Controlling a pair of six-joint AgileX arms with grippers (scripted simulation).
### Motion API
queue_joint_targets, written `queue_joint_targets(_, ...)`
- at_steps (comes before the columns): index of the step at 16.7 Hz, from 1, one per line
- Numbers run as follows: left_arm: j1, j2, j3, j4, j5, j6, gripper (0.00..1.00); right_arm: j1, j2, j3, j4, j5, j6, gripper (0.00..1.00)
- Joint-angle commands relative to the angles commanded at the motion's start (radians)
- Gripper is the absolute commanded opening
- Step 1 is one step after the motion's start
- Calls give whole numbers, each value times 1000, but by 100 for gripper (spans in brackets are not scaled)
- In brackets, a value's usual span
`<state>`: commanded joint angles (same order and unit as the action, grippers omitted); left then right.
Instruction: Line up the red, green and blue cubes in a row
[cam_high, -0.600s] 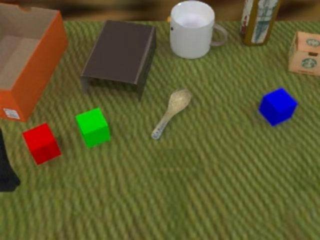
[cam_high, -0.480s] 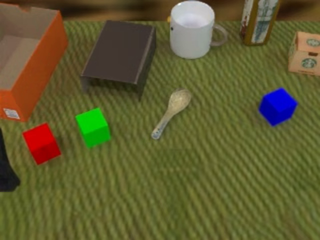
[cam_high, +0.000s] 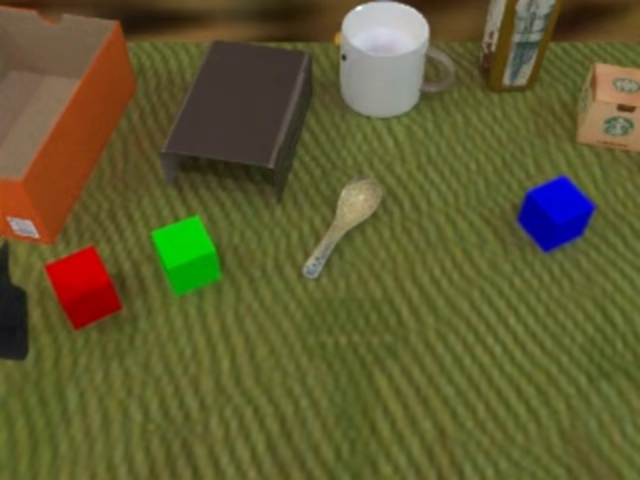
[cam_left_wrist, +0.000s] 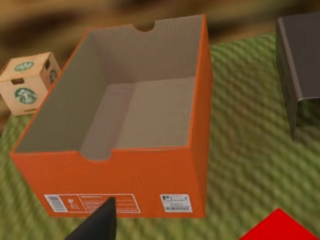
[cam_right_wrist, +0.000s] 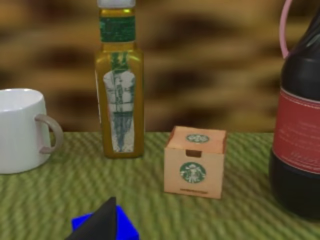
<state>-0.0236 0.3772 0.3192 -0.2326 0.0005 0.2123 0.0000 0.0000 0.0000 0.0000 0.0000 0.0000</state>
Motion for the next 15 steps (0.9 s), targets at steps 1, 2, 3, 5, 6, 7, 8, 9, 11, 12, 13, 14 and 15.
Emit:
queue_joint_targets(1,-5,92,66,-50,0,44,100,0,0,0,0,0,0,100)
queue_joint_targets(2,-10,192,134,-103,1,90,100,0,0,0,0,0,0,100)
queue_joint_targets(3,-16,297,203,-158,1,138,100,0,0,0,0,0,0,100)
queue_joint_targets(5,-26,516,343,-271,0,235,100,0,0,0,0,0,0,100)
queue_joint_targets(6,-31,624,413,-329,0,283,100,0,0,0,0,0,0,100)
queue_joint_targets(7,-36,730,481,-386,0,331,100,0,0,0,0,0,0,100)
queue_joint_targets(8,-41,831,548,-441,-1,377,100,0,0,0,0,0,0,100)
queue_joint_targets(9,-46,926,614,-495,-1,422,100,0,0,0,0,0,0,100)
queue_joint_targets(11,-54,1097,738,-594,-1,507,100,0,0,0,0,0,0,100)
queue_joint_targets(12,-58,1174,796,-638,-1,545,100,0,0,0,0,0,0,100)
queue_joint_targets(13,-62,1244,851,-678,-1,581,100,0,0,0,0,0,0,100)
queue_joint_targets(14,-65,1309,902,-715,-1,614,100,0,0,0,0,0,0,100)
queue_joint_targets(15,-68,1368,948,-746,-1,643,100,0,0,0,0,0,0,100)
